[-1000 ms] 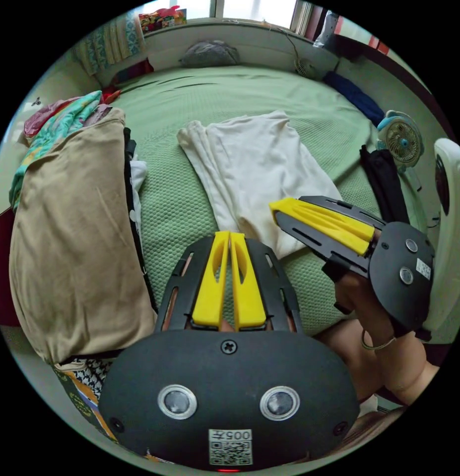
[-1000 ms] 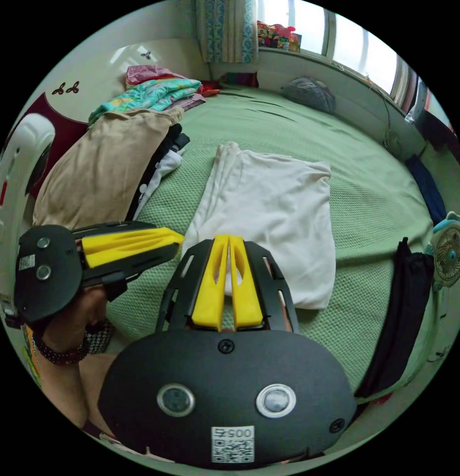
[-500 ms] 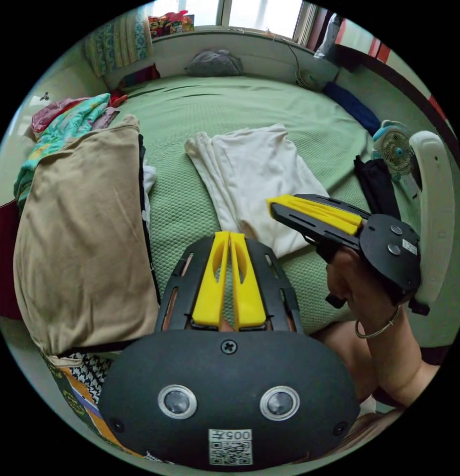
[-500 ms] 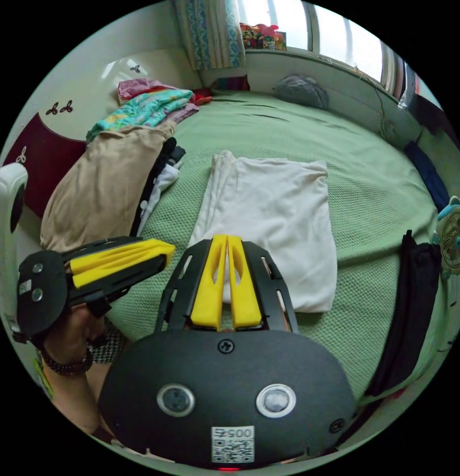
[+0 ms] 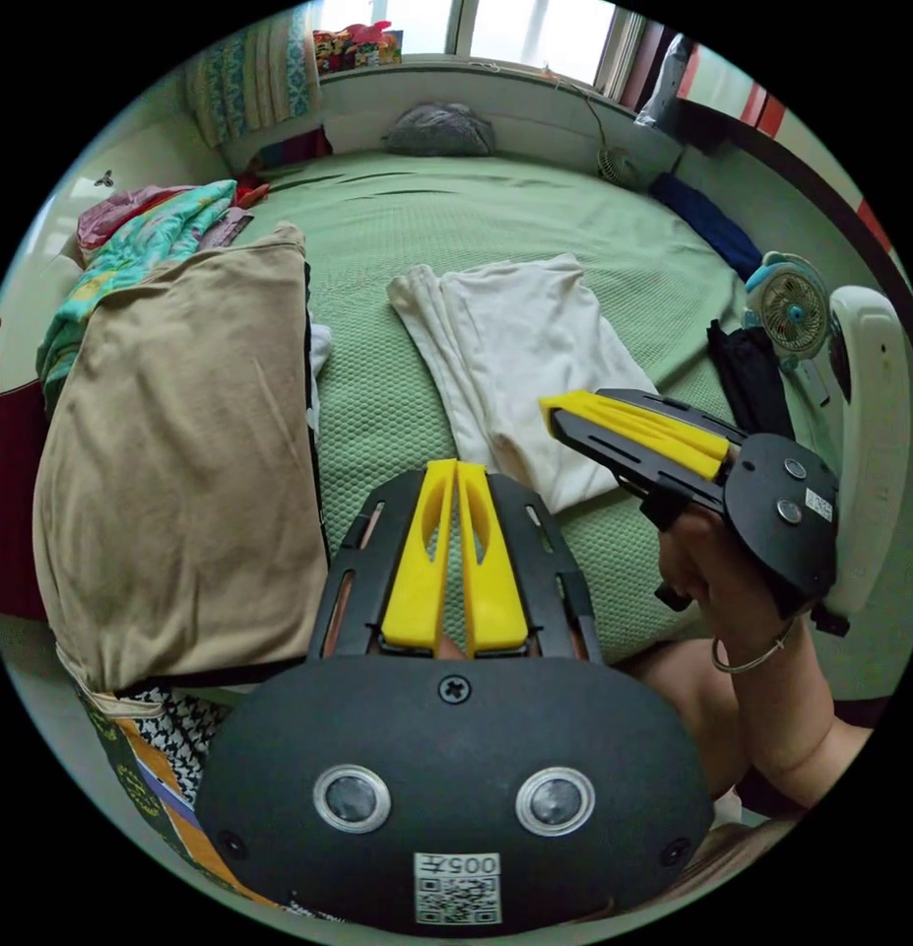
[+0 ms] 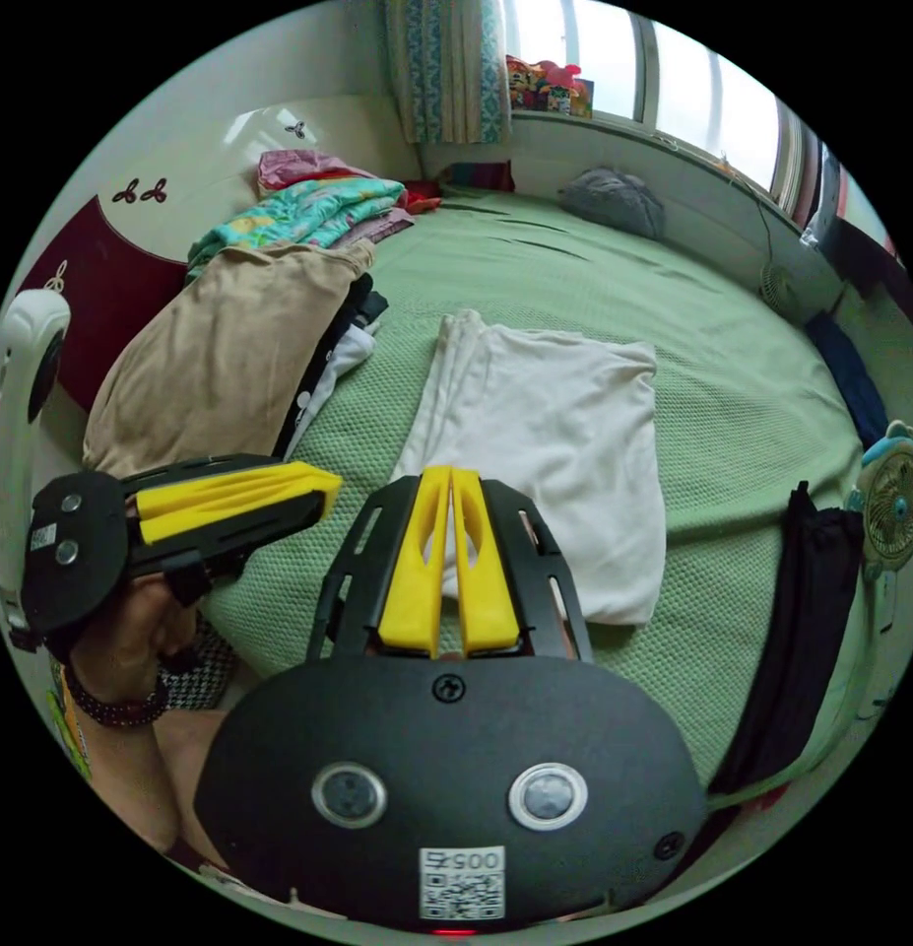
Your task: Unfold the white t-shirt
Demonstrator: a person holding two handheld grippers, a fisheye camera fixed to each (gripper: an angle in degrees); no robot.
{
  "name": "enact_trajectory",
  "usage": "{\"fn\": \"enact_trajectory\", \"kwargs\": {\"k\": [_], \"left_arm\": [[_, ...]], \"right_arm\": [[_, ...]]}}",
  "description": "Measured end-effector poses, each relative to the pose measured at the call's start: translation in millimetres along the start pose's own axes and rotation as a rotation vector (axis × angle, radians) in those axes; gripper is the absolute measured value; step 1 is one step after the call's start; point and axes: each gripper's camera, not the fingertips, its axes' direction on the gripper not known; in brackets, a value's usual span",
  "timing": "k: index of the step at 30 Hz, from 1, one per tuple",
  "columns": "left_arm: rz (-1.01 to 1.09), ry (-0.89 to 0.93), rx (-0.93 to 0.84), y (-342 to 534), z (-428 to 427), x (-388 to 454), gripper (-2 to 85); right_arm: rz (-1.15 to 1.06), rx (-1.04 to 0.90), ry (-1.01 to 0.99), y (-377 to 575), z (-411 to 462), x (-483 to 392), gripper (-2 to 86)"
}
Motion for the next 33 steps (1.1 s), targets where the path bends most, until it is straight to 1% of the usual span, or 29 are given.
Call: {"fn": "enact_trajectory", "kwargs": {"k": [5, 7, 9, 11, 15, 22, 23, 27, 33], "left_arm": [[0.001, 0.044, -0.007, 2, 3, 2, -0.6], [-0.002, 0.008, -0.018, 3, 4, 4, -0.6], [0.006, -0.02, -0.024, 4, 5, 6, -0.6], [0.013, -0.016, -0.023, 6, 6, 4, -0.6], [-0.017, -0.015, -0.018, 10, 6, -3, -0.6], [-0.056, -0.043, 0.022, 17, 3, -14, -0.6], [-0.055, -0.046, 0.027, 18, 4, -15, -0.6], [-0.047, -0.07, 0.028, 20, 4, -17, -0.4], [-0.061, -0.068, 0.05, 24, 3, -25, -0.2]], "right_arm": [[-0.029, 0.04, -0.025, 1, 1, 0, -1.0], [-0.046, 0.094, -0.017, 3, -1, -2, -1.1], [-0.064, 0.128, 0.038, 4, -2, -4, -1.0], [-0.057, 0.106, 0.048, 2, 1, -4, -1.0], [-0.021, 0.06, -0.071, -3, 9, 2, -0.9], [-0.031, -0.004, -0.092, -13, 24, 5, -0.1], [-0.022, -0.002, -0.086, -15, 27, 5, 0.4], [-0.035, -0.026, -0.087, -22, 38, 3, 7.6], [-0.034, -0.066, -0.088, -32, 58, 1, 8.8]]}}
